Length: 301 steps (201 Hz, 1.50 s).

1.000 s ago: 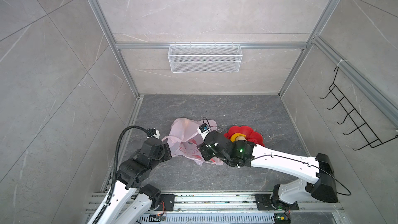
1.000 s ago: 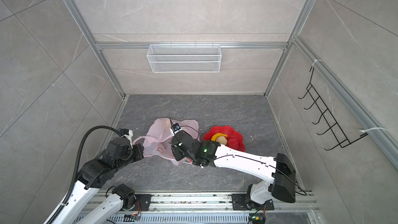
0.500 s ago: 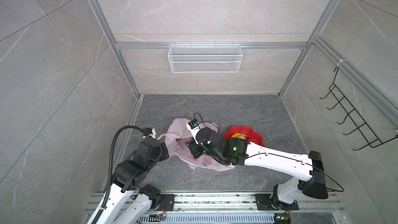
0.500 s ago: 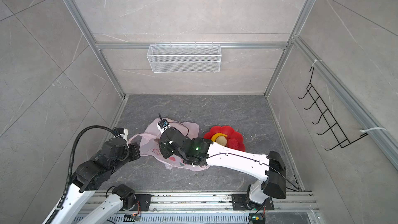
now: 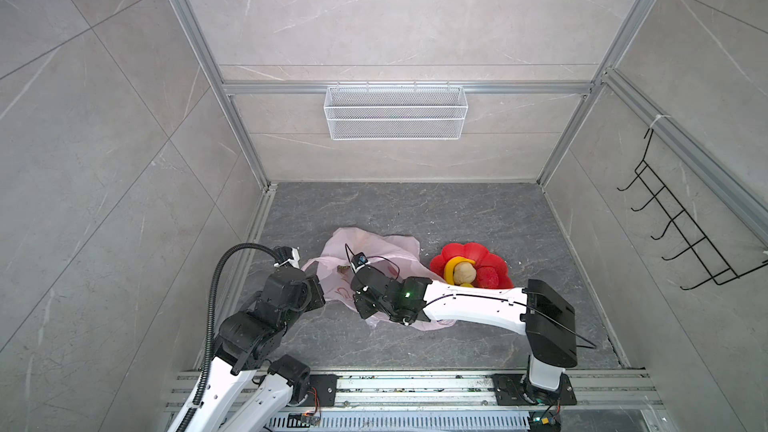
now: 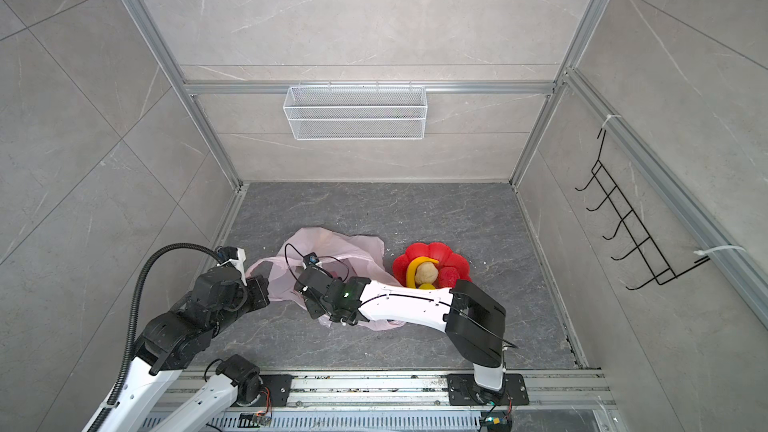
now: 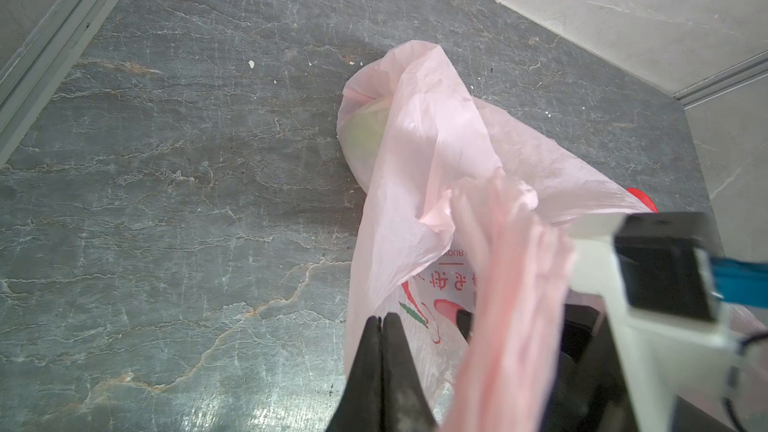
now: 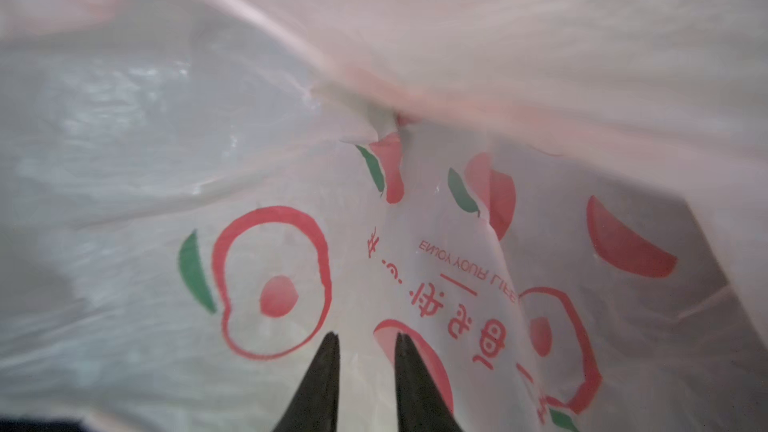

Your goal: Take the fake fruits out of the plastic bag

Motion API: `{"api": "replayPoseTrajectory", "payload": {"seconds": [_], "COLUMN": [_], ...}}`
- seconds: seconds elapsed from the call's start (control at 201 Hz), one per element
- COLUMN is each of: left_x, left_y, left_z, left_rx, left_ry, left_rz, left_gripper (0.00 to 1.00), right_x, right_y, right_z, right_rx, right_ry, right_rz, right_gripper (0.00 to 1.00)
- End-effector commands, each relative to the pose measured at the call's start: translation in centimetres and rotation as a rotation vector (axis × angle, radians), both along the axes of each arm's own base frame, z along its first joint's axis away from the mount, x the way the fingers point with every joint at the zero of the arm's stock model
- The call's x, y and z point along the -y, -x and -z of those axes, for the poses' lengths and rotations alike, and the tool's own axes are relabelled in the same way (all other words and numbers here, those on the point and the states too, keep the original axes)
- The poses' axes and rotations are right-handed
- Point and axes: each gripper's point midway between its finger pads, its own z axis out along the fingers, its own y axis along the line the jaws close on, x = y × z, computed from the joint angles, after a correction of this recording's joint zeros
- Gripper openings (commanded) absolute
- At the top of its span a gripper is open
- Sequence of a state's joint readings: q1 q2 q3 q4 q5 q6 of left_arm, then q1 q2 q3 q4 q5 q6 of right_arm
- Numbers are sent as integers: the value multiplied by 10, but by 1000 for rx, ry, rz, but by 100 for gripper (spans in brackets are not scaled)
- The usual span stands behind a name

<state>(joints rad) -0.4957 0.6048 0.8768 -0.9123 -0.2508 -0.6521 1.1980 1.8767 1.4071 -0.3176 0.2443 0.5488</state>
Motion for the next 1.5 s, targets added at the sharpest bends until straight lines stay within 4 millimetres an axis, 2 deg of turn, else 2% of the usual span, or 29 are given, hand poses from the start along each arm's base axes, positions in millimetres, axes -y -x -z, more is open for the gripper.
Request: {"api": "replayPoseTrajectory", "payload": {"seconds": [0.0, 0.159, 0.348, 0.508, 0.642, 0.951, 1.329, 1.493], "left_x": [6, 4, 3, 3, 7, 12, 15, 16], "left_y": [1, 8, 17, 20, 19, 19, 21, 20], "left_z": [-8, 0, 10, 18, 19, 18, 14, 12], "left_rx": [29, 20, 14, 12, 23, 50, 76, 86], "left_ry": [49, 77, 97, 108, 119, 137, 146, 145], "left_rz": [16, 8, 11, 16, 34, 71, 97, 104], "left_gripper": [0, 0, 0, 0, 0, 0, 0, 0], "right_x": [-13, -29, -38, -45, -52, -51, -36, -32], "right_y": [-31, -61, -91, -105, -110, -124, -145, -150], "right_z": [-2, 10, 25, 34, 42, 49, 38, 39], "right_rx": [19, 15, -22, -54, -86, -103, -35, -16], "right_ry": [-80, -137, -196, -248, -277, -362, -370, -357], "right_rz": [91, 148, 227, 277, 301, 405, 521, 532], "right_gripper": [27, 31, 46, 62, 68, 73, 73, 71]}}
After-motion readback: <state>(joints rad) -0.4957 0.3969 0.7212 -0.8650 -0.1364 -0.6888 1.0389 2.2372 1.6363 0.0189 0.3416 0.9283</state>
